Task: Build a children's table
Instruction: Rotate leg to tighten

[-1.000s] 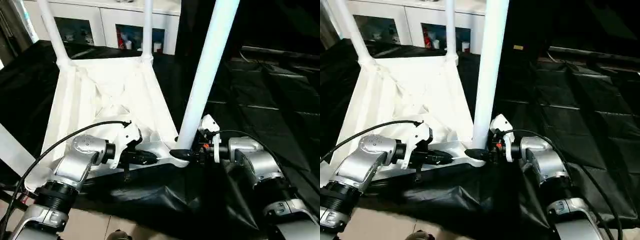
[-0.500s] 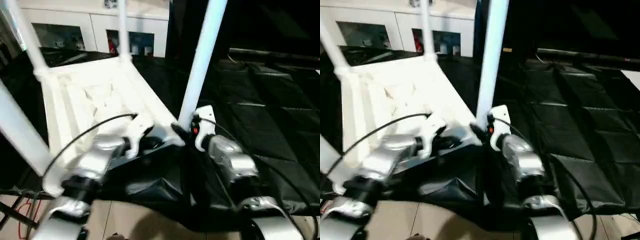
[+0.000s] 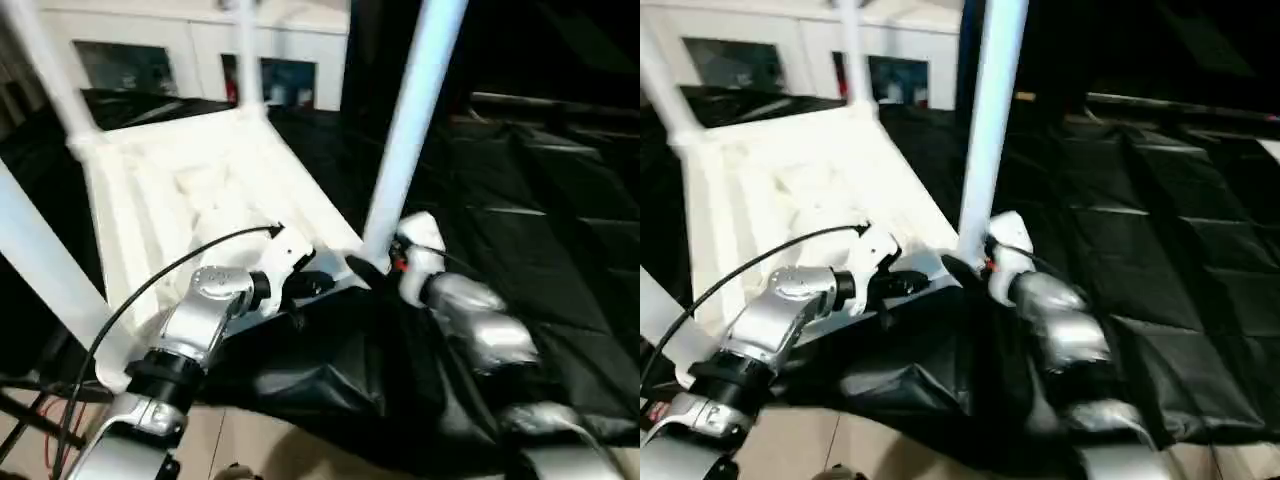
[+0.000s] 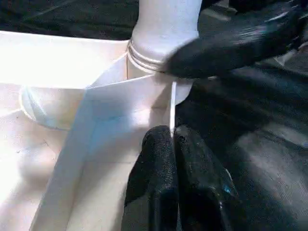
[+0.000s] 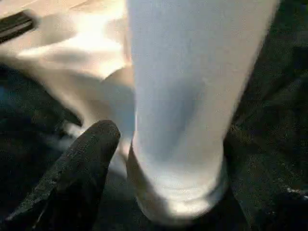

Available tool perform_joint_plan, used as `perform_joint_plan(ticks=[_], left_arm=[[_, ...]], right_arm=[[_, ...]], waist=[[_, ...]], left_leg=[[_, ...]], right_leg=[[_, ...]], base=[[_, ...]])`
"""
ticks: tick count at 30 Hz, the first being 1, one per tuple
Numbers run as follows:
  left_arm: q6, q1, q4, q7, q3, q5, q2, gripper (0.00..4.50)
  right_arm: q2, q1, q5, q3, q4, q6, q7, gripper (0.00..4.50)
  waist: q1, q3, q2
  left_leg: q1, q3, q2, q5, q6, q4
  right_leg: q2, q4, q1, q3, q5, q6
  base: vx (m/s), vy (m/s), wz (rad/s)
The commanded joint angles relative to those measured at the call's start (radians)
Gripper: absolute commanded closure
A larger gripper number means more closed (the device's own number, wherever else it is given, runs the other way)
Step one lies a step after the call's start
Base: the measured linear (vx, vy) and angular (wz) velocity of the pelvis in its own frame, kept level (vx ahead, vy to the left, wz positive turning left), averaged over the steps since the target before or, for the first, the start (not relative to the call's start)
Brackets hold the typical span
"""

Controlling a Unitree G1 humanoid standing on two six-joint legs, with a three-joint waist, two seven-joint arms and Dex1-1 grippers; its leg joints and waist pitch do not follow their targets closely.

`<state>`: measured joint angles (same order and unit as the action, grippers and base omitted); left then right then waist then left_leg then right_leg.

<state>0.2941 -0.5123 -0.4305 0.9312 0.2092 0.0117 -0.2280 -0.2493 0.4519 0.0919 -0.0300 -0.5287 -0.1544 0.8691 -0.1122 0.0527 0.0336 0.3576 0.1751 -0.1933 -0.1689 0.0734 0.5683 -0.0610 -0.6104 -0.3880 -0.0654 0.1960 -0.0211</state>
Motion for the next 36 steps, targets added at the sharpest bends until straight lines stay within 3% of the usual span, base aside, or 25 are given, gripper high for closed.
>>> perform_joint_plan(ticks=[1,2,3,4,9,10,11,13,19,22,25,29,36], left_arm=[[-0.044,-0.003,0.030,0.005,-0.013,-0.030,0.000,4.50],[-0.045,-0.002,0.029,0.008,-0.013,-0.031,-0.005,4.50],[-0.046,-0.002,0.029,0.009,-0.013,-0.031,-0.006,4.50],[-0.048,0.000,0.030,0.016,-0.012,-0.031,-0.013,4.50],[-0.059,0.007,0.041,0.077,0.000,-0.046,-0.044,4.50],[-0.061,0.010,0.046,0.093,0.004,-0.049,-0.050,4.50],[-0.067,0.012,0.048,0.104,0.008,-0.051,-0.055,4.50],[-0.079,0.018,0.055,0.136,0.020,-0.057,-0.067,4.50],[-0.085,0.029,0.076,0.178,0.039,-0.070,-0.080,4.50],[-0.085,0.034,0.081,0.183,0.044,-0.071,-0.080,4.50],[-0.081,0.044,0.093,0.191,0.052,-0.070,-0.079,4.50],[-0.079,0.047,0.098,0.190,0.055,-0.070,-0.079,4.50],[-0.068,0.059,0.116,0.190,0.063,-0.069,-0.089,4.50]], right_arm=[[-0.072,-0.044,0.052,-0.025,0.085,-0.028,0.162,0.83],[-0.098,-0.055,0.057,-0.022,0.101,-0.032,0.189,0.83],[-0.105,-0.057,0.058,-0.022,0.105,-0.033,0.195,0.83],[-0.137,-0.070,0.066,-0.017,0.124,-0.040,0.225,0.83],[-0.235,-0.101,0.100,0.018,0.160,-0.068,0.284,0.83],[-0.246,-0.104,0.098,0.024,0.161,-0.065,0.285,0.83],[-0.251,-0.106,0.098,0.031,0.161,-0.063,0.280,0.83],[-0.257,-0.115,0.123,0.045,0.188,-0.077,0.280,0.83],[-0.221,-0.126,0.169,0.009,0.253,-0.146,0.298,0.83],[-0.205,-0.123,0.180,-0.008,0.260,-0.174,0.300,0.43],[-0.148,-0.084,0.108,-0.033,0.207,-0.102,0.198,0.20],[-0.123,-0.059,0.067,-0.053,0.173,-0.079,0.154,0.05],[-0.075,-0.001,0.047,-0.087,0.091,-0.058,0.113,0.21]], waist=[[0.001,-0.061,0.006],[-0.001,-0.060,-0.001],[-0.001,-0.060,0.006],[-0.001,-0.060,0.006],[-0.001,-0.059,0.010],[-0.001,-0.059,0.003],[0.000,-0.060,0.006],[0.000,-0.062,0.001],[-0.002,-0.064,-0.003],[-0.007,-0.064,-0.006],[-0.004,-0.063,-0.006],[-0.001,-0.063,-0.005],[0.000,-0.065,-0.002]], left_leg=[[-0.005,-0.008,-0.041,-0.157,-0.063,-0.056],[-0.007,-0.009,-0.041,-0.162,-0.067,-0.056],[-0.006,-0.008,-0.042,-0.175,-0.074,-0.053],[-0.002,-0.009,-0.040,-0.174,-0.077,-0.054],[-0.005,-0.009,-0.039,-0.176,-0.076,-0.052],[-0.005,-0.010,-0.039,-0.175,-0.075,-0.052],[-0.005,-0.009,-0.039,-0.171,-0.073,-0.051],[-0.005,-0.010,-0.040,-0.163,-0.075,-0.051],[-0.006,-0.011,-0.045,-0.153,-0.083,-0.050],[-0.007,-0.010,-0.046,-0.155,-0.079,-0.051],[-0.008,-0.011,-0.045,-0.174,-0.057,-0.053],[-0.009,-0.011,-0.043,-0.176,-0.035,-0.054],[-0.008,-0.009,-0.043,-0.151,-0.046,-0.052]], right_leg=[[-0.084,0.071,0.050,0.052,0.129,-0.187],[-0.084,0.072,0.050,0.052,0.132,-0.186],[-0.083,0.074,0.050,0.052,0.140,-0.185],[-0.085,0.075,0.052,0.051,0.156,-0.182],[-0.083,0.082,0.048,0.049,0.217,-0.177],[-0.083,0.082,0.046,0.049,0.223,-0.177],[-0.082,0.082,0.046,0.049,0.215,-0.178],[-0.082,0.077,0.047,0.048,0.183,-0.190],[-0.081,0.067,0.048,0.047,0.100,-0.221],[-0.080,0.066,0.047,0.047,0.094,-0.230],[-0.084,0.069,0.046,0.047,0.124,-0.225],[-0.084,0.068,0.046,0.049,0.138,-0.217],[-0.084,0.061,0.047,0.050,0.083,-0.224]], base=[[0.000,0.000,0.00],[0.000,0.000,0.00],[0.000,0.000,0.00],[0.000,0.000,0.00],[0.000,0.000,0.00],[0.000,0.000,0.00],[0.000,0.000,0.00],[0.000,0.000,0.00],[0.000,0.000,0.00],[0.000,0.000,0.00],[0.000,0.000,0.00],[0.000,0.000,0.00],[0.000,0.000,0.00]])
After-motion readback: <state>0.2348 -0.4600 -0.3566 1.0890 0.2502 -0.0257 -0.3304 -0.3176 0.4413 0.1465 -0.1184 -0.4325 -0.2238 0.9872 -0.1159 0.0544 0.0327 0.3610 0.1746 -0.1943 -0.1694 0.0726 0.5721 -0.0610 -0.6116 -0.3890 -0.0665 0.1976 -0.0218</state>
